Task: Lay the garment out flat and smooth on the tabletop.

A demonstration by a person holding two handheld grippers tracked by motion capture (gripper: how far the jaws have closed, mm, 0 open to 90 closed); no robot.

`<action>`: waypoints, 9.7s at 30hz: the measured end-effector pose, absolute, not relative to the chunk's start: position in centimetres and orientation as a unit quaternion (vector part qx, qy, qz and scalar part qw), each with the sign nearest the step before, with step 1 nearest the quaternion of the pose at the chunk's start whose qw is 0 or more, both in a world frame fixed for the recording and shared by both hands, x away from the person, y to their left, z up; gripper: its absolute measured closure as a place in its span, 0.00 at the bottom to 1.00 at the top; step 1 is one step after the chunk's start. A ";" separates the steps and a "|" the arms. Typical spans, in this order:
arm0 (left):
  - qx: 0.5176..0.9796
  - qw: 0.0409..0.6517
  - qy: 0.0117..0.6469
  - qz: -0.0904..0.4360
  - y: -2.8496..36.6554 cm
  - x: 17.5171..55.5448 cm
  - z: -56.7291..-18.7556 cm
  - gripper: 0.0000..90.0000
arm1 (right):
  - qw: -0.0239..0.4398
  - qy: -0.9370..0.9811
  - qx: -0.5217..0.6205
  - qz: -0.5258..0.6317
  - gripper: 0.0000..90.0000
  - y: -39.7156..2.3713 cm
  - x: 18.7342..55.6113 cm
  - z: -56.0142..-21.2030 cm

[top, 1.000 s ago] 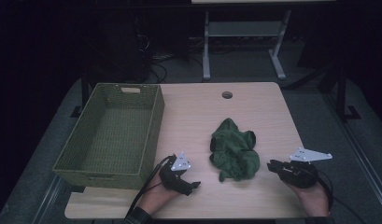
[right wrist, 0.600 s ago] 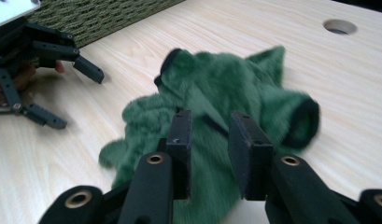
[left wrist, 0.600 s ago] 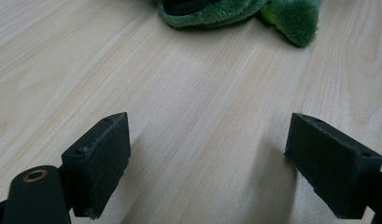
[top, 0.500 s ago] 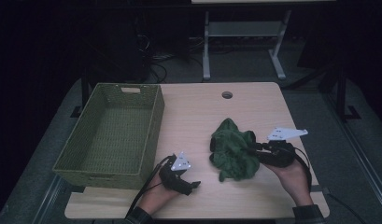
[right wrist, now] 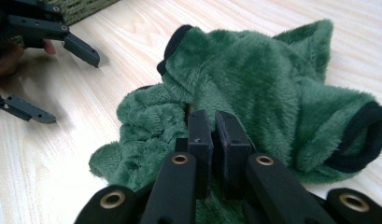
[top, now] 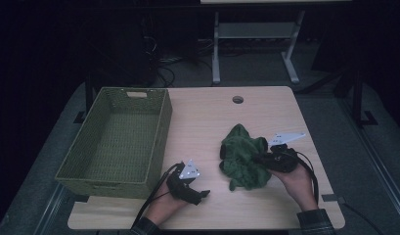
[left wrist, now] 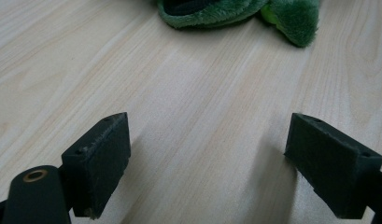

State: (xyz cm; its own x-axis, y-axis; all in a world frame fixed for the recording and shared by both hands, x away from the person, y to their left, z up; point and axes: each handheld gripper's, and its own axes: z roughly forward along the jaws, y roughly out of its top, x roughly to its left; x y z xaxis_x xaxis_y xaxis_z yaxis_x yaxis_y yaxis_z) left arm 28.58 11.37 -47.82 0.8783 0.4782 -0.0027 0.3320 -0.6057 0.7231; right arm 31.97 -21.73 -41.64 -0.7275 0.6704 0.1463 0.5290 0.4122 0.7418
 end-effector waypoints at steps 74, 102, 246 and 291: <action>0.869 0.423 0.253 0.043 10.0 29.5 -43.5 0.92 | 0.135 0.833 0.402 0.355 0.93 -28.4 24.5 -44.9; 0.859 0.422 0.283 0.068 11.3 29.5 -42.9 0.57 | 0.144 0.818 0.382 0.405 0.66 -26.1 26.7 -42.3; 0.850 0.385 0.329 0.146 5.7 48.2 -47.1 0.99 | 0.153 0.799 0.465 0.349 1.00 -23.9 45.1 -47.1; 0.857 0.407 0.288 0.133 11.3 28.4 -45.6 0.18 | 0.107 0.815 0.382 0.423 0.70 -18.1 35.0 -42.0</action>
State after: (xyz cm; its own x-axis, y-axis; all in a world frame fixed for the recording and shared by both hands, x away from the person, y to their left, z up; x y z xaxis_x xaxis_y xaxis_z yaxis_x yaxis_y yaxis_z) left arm 28.43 11.34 -45.60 0.7991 0.6012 -0.0065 0.3853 -0.5038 0.7731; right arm 35.03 -18.15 -42.00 -0.6849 0.7133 0.1487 0.5324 0.3506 0.7705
